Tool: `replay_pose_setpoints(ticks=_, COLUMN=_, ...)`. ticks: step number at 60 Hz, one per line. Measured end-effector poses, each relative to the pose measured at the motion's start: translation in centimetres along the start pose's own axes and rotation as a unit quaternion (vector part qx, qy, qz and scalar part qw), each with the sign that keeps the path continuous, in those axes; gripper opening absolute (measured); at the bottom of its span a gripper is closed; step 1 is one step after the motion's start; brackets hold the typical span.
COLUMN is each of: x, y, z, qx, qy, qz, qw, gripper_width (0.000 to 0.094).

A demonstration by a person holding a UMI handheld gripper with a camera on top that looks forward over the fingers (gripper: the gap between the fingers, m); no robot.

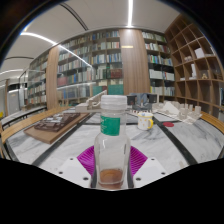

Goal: Pour water

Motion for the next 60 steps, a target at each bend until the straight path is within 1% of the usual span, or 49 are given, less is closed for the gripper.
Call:
replay_pose_setpoints(ticks=7, x=0.2, y=-1.0, z=-3.9, qx=0.062, qy=0.027, qz=-0.044, qw=0.997, gripper_width=0.0413)
replay_pose_setpoints(ticks=12, x=1.6, y=-1.3, z=-8.4, qx=0.117, qy=0.055, qz=-0.078, qw=0.989, gripper_width=0.0413)
replay_pose_setpoints(ticks=19, x=4.3, y=-1.6, z=-15.7, qx=0.204, qy=0.106, qz=-0.15, qw=0.962, gripper_width=0.0413)
replay_pose_setpoints(ticks=25, x=6.9, y=-1.3, z=-21.0, qx=0.293, qy=0.141, qz=-0.229, qw=0.917, gripper_width=0.0413)
replay_pose_setpoints(ticks=27, x=7.7, y=-1.8, z=-22.7, qx=0.33, qy=0.142, qz=-0.247, qw=0.9, gripper_width=0.0414)
replay_pose_setpoints(ticks=32, x=11.4, y=0.1, z=-24.6, qx=0.425, qy=0.142, qz=-0.289, qw=0.846, gripper_width=0.0411)
replay_pose_setpoints(ticks=36, x=14.7, y=1.8, z=-25.3, qx=0.503, qy=0.139, qz=-0.315, qw=0.793, gripper_width=0.0409)
replay_pose_setpoints(ticks=40, x=18.0, y=3.9, z=-24.9, qx=0.574, qy=0.131, qz=-0.324, qw=0.74, gripper_width=0.0408)
replay_pose_setpoints(ticks=47, x=23.6, y=7.7, z=-22.7, qx=0.686, qy=0.122, qz=-0.318, qw=0.643, gripper_width=0.0409)
replay_pose_setpoints(ticks=53, x=27.0, y=10.5, z=-20.1, qx=0.76, qy=0.118, qz=-0.309, qw=0.559, gripper_width=0.0409)
replay_pose_setpoints(ticks=58, x=28.9, y=12.0, z=-17.9, qx=0.798, qy=0.113, qz=-0.292, qw=0.515, gripper_width=0.0413)
replay_pose_setpoints(ticks=60, x=28.2, y=12.7, z=-17.1, qx=0.809, qy=0.113, qz=-0.29, qw=0.498, gripper_width=0.0412)
Point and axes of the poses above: the point between the fingertips, and its own axes, seen from behind it with the camera up: y to the right, z down, x forward, the way the camera looks, the point moved 5 cm from there along -x, backward, against the way the camera looks, and after that the axes turned 6 degrees about -z, right-handed, at the moved point
